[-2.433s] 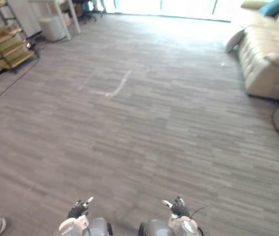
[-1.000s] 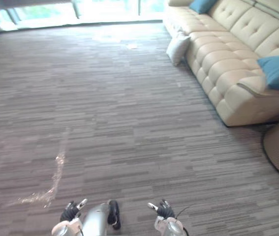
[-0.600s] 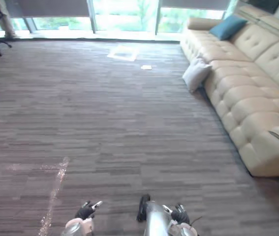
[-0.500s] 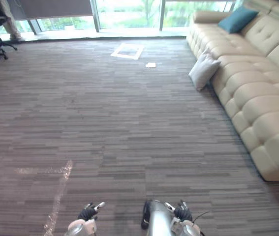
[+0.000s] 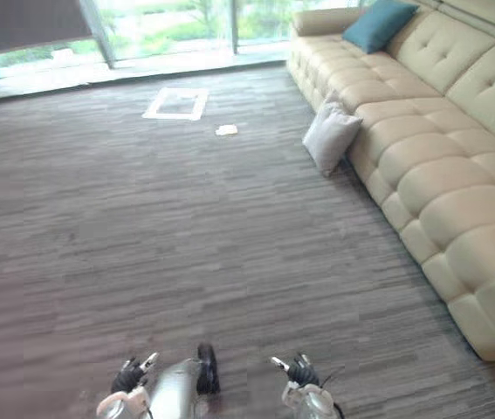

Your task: Pick up cushions and gather them together orderly.

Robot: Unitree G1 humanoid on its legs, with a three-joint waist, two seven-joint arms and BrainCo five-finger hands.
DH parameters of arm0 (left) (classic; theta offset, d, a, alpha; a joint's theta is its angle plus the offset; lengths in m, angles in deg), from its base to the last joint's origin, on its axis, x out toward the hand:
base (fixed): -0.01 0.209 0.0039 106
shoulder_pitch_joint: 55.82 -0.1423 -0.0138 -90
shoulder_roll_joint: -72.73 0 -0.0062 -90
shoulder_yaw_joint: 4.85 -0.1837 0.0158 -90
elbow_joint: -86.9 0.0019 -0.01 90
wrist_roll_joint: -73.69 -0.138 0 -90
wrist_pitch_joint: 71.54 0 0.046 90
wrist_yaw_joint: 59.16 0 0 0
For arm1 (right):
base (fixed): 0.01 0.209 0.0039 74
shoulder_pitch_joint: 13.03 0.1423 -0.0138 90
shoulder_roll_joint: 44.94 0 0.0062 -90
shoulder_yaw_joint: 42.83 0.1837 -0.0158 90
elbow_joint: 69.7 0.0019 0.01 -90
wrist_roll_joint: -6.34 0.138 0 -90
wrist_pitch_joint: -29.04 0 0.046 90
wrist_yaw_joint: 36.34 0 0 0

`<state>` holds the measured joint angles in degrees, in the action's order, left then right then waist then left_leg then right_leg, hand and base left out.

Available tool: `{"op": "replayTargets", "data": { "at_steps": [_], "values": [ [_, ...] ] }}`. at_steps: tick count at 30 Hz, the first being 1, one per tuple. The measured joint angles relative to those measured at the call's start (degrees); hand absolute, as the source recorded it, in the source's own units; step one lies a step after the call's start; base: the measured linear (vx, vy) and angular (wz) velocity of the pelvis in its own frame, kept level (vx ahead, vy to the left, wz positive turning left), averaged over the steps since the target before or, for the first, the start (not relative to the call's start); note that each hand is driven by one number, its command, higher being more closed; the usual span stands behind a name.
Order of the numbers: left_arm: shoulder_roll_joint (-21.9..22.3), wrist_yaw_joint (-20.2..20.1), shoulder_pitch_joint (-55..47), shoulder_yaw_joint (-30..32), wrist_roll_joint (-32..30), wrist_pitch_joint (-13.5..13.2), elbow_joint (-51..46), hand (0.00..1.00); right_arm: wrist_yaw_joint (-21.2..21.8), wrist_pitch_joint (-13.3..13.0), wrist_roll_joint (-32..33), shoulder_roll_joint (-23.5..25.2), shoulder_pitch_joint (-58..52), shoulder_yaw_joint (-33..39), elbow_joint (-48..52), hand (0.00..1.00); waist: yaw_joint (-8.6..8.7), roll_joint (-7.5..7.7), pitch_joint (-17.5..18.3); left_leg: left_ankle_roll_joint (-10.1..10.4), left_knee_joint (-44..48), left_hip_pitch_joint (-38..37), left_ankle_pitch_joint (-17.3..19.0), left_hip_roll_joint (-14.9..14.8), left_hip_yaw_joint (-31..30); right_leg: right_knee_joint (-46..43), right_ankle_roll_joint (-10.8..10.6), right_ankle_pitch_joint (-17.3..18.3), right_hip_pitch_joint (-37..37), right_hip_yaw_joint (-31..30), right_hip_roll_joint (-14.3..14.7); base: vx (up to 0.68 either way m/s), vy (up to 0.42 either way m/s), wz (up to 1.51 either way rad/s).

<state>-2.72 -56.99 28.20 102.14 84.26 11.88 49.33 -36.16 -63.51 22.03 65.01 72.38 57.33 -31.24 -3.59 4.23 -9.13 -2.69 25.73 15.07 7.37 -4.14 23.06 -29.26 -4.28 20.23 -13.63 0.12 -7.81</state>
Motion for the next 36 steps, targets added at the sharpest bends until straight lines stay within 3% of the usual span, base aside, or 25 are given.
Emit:
{"op": "replayTargets", "data": {
  "at_steps": [2,3,4,5,7,10,12,13,14,15,16,17,18,19,21,23,24,26,29,31,32,33,34,35,36],
  "values": [
    [-0.88,0.07,0.95,-0.09,-0.38,0.43,0.83,0.00,0.12,-0.12,-0.17,-0.53,-0.40,0.27,0.25,0.00,-0.01,1.25,-0.69,0.56,0.72,-5.15,4.45,1.95,1.04,-24.14,-4.70,-9.95,9.57,-2.57,-2.36,0.72,0.307,-0.25],
    [-1.39,0.14,1.09,-1.04,-0.48,1.14,1.98,0.00,0.16,-0.34,-0.54,-0.71,-0.30,0.57,0.87,0.00,1.07,0.87,-0.84,0.47,0.17,-10.04,7.13,2.86,0.43,-35.78,-5.32,-11.70,15.00,-1.30,-2.80,0.69,0.258,0.02],
    [-1.38,0.17,1.27,-1.45,-0.51,1.18,2.22,0.00,0.16,-0.44,-0.68,-0.91,-0.39,0.79,1.14,0.00,1.33,0.48,-1.02,0.42,-0.40,-11.81,7.85,3.01,0.07,-37.54,-5.15,-11.56,16.29,-0.44,-2.81,0.69,0.205,0.18],
    [-1.29,0.14,1.72,-3.38,-0.64,1.32,2.73,0.00,0.34,-0.96,-1.37,-1.77,-0.96,1.04,1.61,0.00,1.47,-0.53,-1.26,0.84,-4.03,-17.96,9.31,3.58,-0.54,-39.53,-3.12,-9.85,20.47,3.47,-3.20,0.77,0.191,0.17],
    [-0.98,0.03,2.49,-4.79,-1.05,1.38,3.45,0.00,0.47,-1.06,-2.15,-2.13,-1.10,1.88,3.21,0.00,1.79,-1.36,-1.26,1.58,-9.59,-24.51,10.19,3.95,-1.62,-35.86,-0.95,-7.25,28.06,9.11,-3.17,0.68,0.147,0.28],
    [-0.33,-0.06,3.58,-6.15,-1.65,2.04,4.61,0.00,0.91,-1.52,-2.18,-2.64,-0.49,4.35,3.20,0.00,3.68,-1.62,-1.71,2.01,-16.00,-32.99,11.21,4.11,-3.35,-17.38,1.07,-7.61,35.11,15.83,-1.88,0.64,0.027,0.46],
    [0.99,-0.16,4.06,-7.92,-2.18,1.96,4.56,0.00,0.87,-1.36,-1.84,-3.43,-1.65,5.26,1.99,0.00,4.09,-1.36,-1.86,1.63,-19.00,-39.16,11.45,5.15,-5.95,0.50,2.98,-12.80,36.61,15.19,0.49,0.71,-0.073,0.66],
    [1.22,-0.18,3.61,-7.89,-2.35,1.91,4.53,0.00,0.83,-1.39,-1.86,-3.55,-1.91,5.31,1.99,0.00,4.15,-1.08,-1.75,1.66,-18.80,-39.96,11.65,5.67,-6.91,2.61,3.81,-14.23,36.62,14.01,0.87,0.87,-0.162,0.94],
    [2.42,-0.23,3.50,-7.28,-2.70,2.01,4.60,0.00,0.93,-1.31,-1.77,-4.25,-2.32,5.17,2.04,0.00,5.40,-1.49,-1.41,1.95,-16.49,-41.43,11.90,5.33,-9.48,-1.75,8.94,-19.05,36.67,12.18,1.07,0.71,-0.166,0.60],
    [2.85,-0.15,3.52,-7.14,-2.68,2.01,4.62,0.00,0.92,-1.24,-1.83,-4.92,-2.06,5.22,2.15,0.00,5.70,-2.79,-1.41,1.98,-14.28,-41.10,11.88,4.32,-9.73,-3.60,9.24,-17.39,36.60,12.70,1.21,0.97,-0.256,0.48],
    [4.77,-0.40,3.43,-6.94,-2.74,1.94,4.56,0.00,0.94,-1.05,-2.01,-6.23,-1.67,5.25,2.32,0.00,5.17,-5.91,-0.88,3.81,-3.74,-37.41,10.73,0.81,-9.85,-5.67,9.58,-13.07,35.49,13.75,2.35,0.75,-0.207,0.17],
    [4.78,-1.02,3.54,-5.94,-3.20,2.04,4.59,0.00,0.92,-0.84,-2.03,-6.25,-0.85,5.24,2.55,0.00,5.42,-7.88,-1.22,7.87,11.89,-30.84,5.55,-2.89,-11.71,-5.80,9.98,-9.80,32.95,14.87,3.77,0.73,-0.205,0.16],
    [4.83,-1.32,3.55,-5.33,-3.30,2.05,4.55,0.00,0.90,-0.82,-2.11,-6.24,-0.71,5.39,2.75,0.00,5.48,-7.94,-1.51,8.85,17.17,-28.28,3.16,-3.97,-12.90,-5.58,10.15,-9.07,31.98,15.27,4.11,0.69,-0.184,0.15],
    [4.93,-1.37,3.51,-2.72,-3.62,2.07,4.07,0.00,0.76,-0.72,-2.08,-6.31,-0.30,5.24,2.74,0.00,5.27,-8.64,-1.78,10.48,31.92,-21.49,-0.31,-6.82,-14.06,-4.09,10.74,-6.84,27.94,15.09,6.30,0.67,-0.185,-0.10],
    [4.46,-1.30,3.01,-0.44,-3.66,1.84,2.00,0.00,0.51,-0.47,-1.98,-6.03,0.36,3.12,0.91,0.00,3.20,-6.99,-2.90,9.32,44.63,-14.77,0.71,-9.84,-11.46,1.01,11.49,-4.79,17.74,13.15,8.49,0.76,-0.178,-0.58],
    [3.68,-1.33,2.92,-0.05,-3.58,1.67,0.55,0.00,0.37,-0.10,-1.94,-5.28,1.21,1.27,0.48,0.00,2.85,-5.36,-3.05,7.59,43.13,-8.35,1.84,-10.43,-9.02,6.68,11.51,-4.58,11.50,11.89,8.77,0.66,-0.122,-0.47],
    [3.23,-1.33,2.92,-0.04,-3.36,1.54,-0.35,0.00,0.32,-0.05,-1.92,-4.34,1.41,0.63,0.50,0.00,2.65,-4.70,-2.74,5.97,36.84,-3.10,3.03,-10.47,-6.56,10.89,10.98,-4.90,7.90,10.69,8.78,0.39,-0.035,-0.30],
    [3.12,-1.29,2.82,-0.07,-2.77,1.17,-1.07,0.00,0.24,0.32,-1.92,-3.76,1.76,0.07,0.51,0.00,1.95,-4.71,-2.74,5.79,25.24,0.69,4.24,-9.76,-3.76,14.73,10.65,-5.03,4.45,8.74,8.74,0.53,0.024,-0.59],
    [3.31,-1.16,2.56,0.01,-2.36,0.70,-1.21,0.00,-0.17,0.61,-1.96,-2.28,1.79,0.27,0.49,0.00,-0.11,-4.49,-2.56,7.33,-2.72,1.90,1.61,-3.70,-6.84,19.61,6.41,-2.34,-2.58,4.34,7.25,0.68,0.158,-0.83],
    [2.89,-1.17,1.81,0.00,-2.03,0.73,-1.21,0.00,-0.15,0.61,-1.98,-1.89,1.77,-0.15,0.54,0.00,-0.25,-4.32,-2.15,5.71,-3.50,1.89,0.75,-3.29,-7.02,19.48,5.03,-0.01,-4.30,2.35,6.54,0.50,0.227,-0.85],
    [2.07,-1.16,1.49,0.02,-2.01,0.88,-0.71,0.00,-0.22,0.71,-2.05,-1.73,1.04,-0.26,0.58,0.00,-0.16,-3.92,-1.00,3.29,-0.53,1.75,-2.72,-3.09,-6.79,17.02,3.19,1.61,-4.63,0.12,5.50,0.85,0.389,-0.93],
    [0.48,-1.19,1.24,-0.02,-2.03,1.03,0.50,0.00,-0.20,0.86,-2.05,-1.08,-0.09,-0.43,0.60,0.00,-0.30,-1.36,0.48,2.18,0.77,0.38,-0.37,-1.65,-4.46,7.48,2.08,2.09,-1.15,-1.03,2.61,0.73,0.324,-0.86],
    [0.03,-1.19,1.25,-0.06,-2.05,1.09,0.95,0.00,-0.18,0.85,-2.05,-0.66,-0.39,-0.48,0.59,0.00,-0.29,-0.67,0.66,1.99,0.63,-0.49,0.29,-1.07,-3.79,2.69,1.36,1.67,0.97,-1.29,1.78,0.72,0.331,-0.67],
    [-0.84,-1.17,1.47,-0.17,-2.05,1.08,1.42,0.00,-0.21,0.78,-2.11,-0.13,-0.56,-0.28,0.78,0.00,-0.20,0.96,0.56,1.86,0.27,-3.58,3.12,0.08,-2.01,-13.31,-2.58,-3.38,8.07,-2.31,-0.28,0.65,0.330,-0.48],
    [-1.69,-1.13,2.16,-0.81,-2.09,1.73,2.54,0.00,-0.13,0.69,-2.19,-0.60,-0.63,0.12,0.78,0.00,0.39,0.96,0.08,1.88,-0.09,-7.53,5.86,1.16,-1.57,-27.90,-3.92,-8.75,14.80,-2.04,-1.94,0.65,0.330,-0.41]
  ]
}}
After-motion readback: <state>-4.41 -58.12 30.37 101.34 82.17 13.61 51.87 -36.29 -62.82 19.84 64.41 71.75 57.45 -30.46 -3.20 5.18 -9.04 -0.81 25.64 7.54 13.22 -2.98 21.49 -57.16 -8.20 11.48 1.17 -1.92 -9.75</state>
